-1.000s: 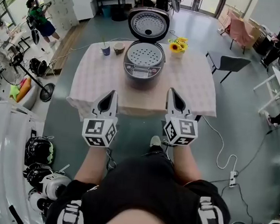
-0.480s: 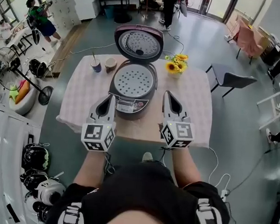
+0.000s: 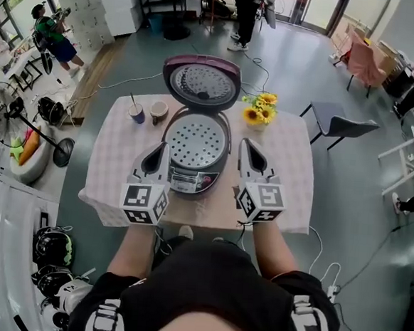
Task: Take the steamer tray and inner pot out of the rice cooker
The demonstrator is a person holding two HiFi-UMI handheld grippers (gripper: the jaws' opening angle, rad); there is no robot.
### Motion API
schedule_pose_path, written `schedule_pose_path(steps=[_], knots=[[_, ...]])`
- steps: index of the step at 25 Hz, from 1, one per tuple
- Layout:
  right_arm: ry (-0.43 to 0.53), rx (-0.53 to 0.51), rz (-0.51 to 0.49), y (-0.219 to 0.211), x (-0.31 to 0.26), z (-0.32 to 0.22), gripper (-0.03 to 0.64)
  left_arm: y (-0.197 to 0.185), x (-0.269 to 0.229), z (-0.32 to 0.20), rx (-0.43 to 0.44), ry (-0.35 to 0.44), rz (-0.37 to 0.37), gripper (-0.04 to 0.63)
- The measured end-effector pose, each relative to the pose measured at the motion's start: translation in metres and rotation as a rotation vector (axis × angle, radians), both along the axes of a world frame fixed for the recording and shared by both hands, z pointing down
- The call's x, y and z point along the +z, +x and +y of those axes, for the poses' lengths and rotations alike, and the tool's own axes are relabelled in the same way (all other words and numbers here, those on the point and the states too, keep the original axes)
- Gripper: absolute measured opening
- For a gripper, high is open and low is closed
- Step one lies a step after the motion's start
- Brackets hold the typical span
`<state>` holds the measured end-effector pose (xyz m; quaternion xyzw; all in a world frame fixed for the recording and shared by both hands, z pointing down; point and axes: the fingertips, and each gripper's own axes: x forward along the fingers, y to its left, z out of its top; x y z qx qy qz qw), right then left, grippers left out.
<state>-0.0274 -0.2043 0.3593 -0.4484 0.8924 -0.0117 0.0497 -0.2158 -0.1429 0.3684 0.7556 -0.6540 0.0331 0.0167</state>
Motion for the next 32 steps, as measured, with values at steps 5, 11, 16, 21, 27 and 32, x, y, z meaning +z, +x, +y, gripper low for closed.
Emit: schedule_pose_path(steps=[5, 11, 16, 21, 27, 32], knots=[[0.018, 0.013, -0.001, -0.013, -0.009, -0.015, -0.002, -0.018, -0.01, -0.022, 0.008, 0.021, -0.011, 0.002], [0.032, 0.031, -0.001, -0.021, -0.014, -0.027, -0.002, -0.028, -0.011, -0.035, 0.008, 0.023, -0.011, 0.002], [0.026, 0.036, -0.007, -0.02, -0.01, -0.038, -0.002, -0.03, -0.006, -0.045, 0.012, 0.014, -0.013, 0.003], [0.044, 0.032, -0.012, -0.024, -0.012, -0.042, -0.002, -0.035, 0.002, -0.054, -0.003, -0.019, -0.024, 0.003], [0.072, -0.01, -0.092, -0.03, -0.023, -0.051, 0.328, -0.032, -0.005, -0.067, 0.062, 0.016, -0.02, 0.379], [0.057, -0.003, -0.046, -0.035, -0.017, -0.057, 0.342, -0.04, 0.001, -0.074, 0.053, -0.012, -0.04, 0.382]])
